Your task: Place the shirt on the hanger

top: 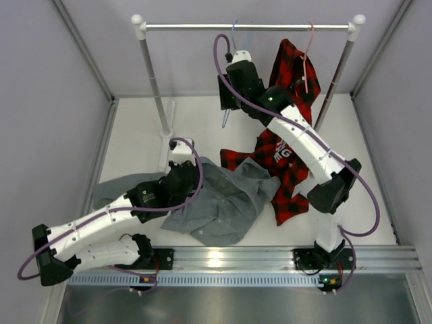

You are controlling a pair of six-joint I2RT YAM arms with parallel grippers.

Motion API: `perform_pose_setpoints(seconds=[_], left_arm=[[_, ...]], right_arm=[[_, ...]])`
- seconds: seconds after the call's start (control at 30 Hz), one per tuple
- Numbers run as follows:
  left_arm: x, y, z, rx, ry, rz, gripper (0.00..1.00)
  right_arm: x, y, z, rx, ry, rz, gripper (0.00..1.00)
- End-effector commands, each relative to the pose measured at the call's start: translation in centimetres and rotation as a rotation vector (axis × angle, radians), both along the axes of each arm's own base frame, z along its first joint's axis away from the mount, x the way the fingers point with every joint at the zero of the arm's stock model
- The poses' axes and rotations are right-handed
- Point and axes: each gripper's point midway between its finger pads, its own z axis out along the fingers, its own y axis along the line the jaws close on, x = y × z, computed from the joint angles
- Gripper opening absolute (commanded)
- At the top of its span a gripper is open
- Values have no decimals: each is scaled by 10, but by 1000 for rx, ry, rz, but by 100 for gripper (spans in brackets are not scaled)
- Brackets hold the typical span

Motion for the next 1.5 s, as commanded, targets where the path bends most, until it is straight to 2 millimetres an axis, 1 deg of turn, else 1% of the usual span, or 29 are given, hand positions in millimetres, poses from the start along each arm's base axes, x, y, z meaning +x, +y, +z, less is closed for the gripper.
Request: perform_pose_setpoints(seconds=[0.0,0.03,0.07,0.1,0.13,0.17,0.2,0.23,0.27,0.33,0.57,0.73,0.8,0.83,0.9,0.93,1.0,1.03,1.1,1.23,1.33,1.37,1.43,1.47], left_arm=[[0,5,-4,-7,0,20,0],[0,5,-4,-7,0,22,0],[0,5,-4,-7,1,22,0],[0,4,-4,-5,0,22,0],[0,3,-5,-4,4,20,0],[0,2,-6,-2,8,16,0],[0,2,-8,-3,11,16,0],[0,1,-9,-1,14,15,0],[0,1,-10,3,17,15,0],[0,-1,-13,13,22,11,0],[1,-4,-18,27,36,0,0],[0,-4,-18,24,36,-1,0],[0,-4,-19,27,38,-1,0],[0,-5,-19,25,39,-5,0],[0,-4,-20,31,38,-6,0],[0,-4,-20,32,39,-6,0],[-1,-3,-21,34,39,-4,0],[0,-2,-22,37,41,-3,0],[-1,-3,-23,37,41,-2,0],[-1,-1,-24,44,41,1,0],[0,-1,-24,45,39,5,0],[0,0,-23,45,37,9,0],[1,1,-21,37,31,16,0],[1,1,-20,33,29,18,0]], right_arm=[[-3,-46,36,14,-94,-124,52],[-6,-44,32,15,-82,-101,50],[-7,-45,22,1,-61,-94,49],[-9,-47,20,-3,-54,-85,47],[-10,-45,17,-5,-44,-61,44],[-9,-48,8,-27,-28,-59,40],[-9,-50,5,-33,-26,-62,36],[-8,-52,-3,-49,-13,-63,30],[-8,-53,-5,-62,-14,-63,23],[-8,-56,-8,-79,-15,-66,20],[-10,-60,4,-98,-54,-28,17],[-11,-59,8,-117,-78,2,17],[-10,-58,12,-116,-93,11,19],[-9,-60,11,-126,-95,9,26],[-7,-61,13,-130,-105,3,28],[-7,-61,14,-135,-108,4,27],[-6,-62,13,-137,-106,3,22],[-4,-64,12,-140,-106,-1,16],[-5,-65,12,-140,-106,-2,16],[-5,-65,16,-138,-119,-2,11],[-6,-67,24,-131,-141,-7,4],[-7,-68,29,-122,-153,-10,0],[-6,-70,29,-120,-160,-15,0],[-7,-70,36,-101,-182,-16,0]])
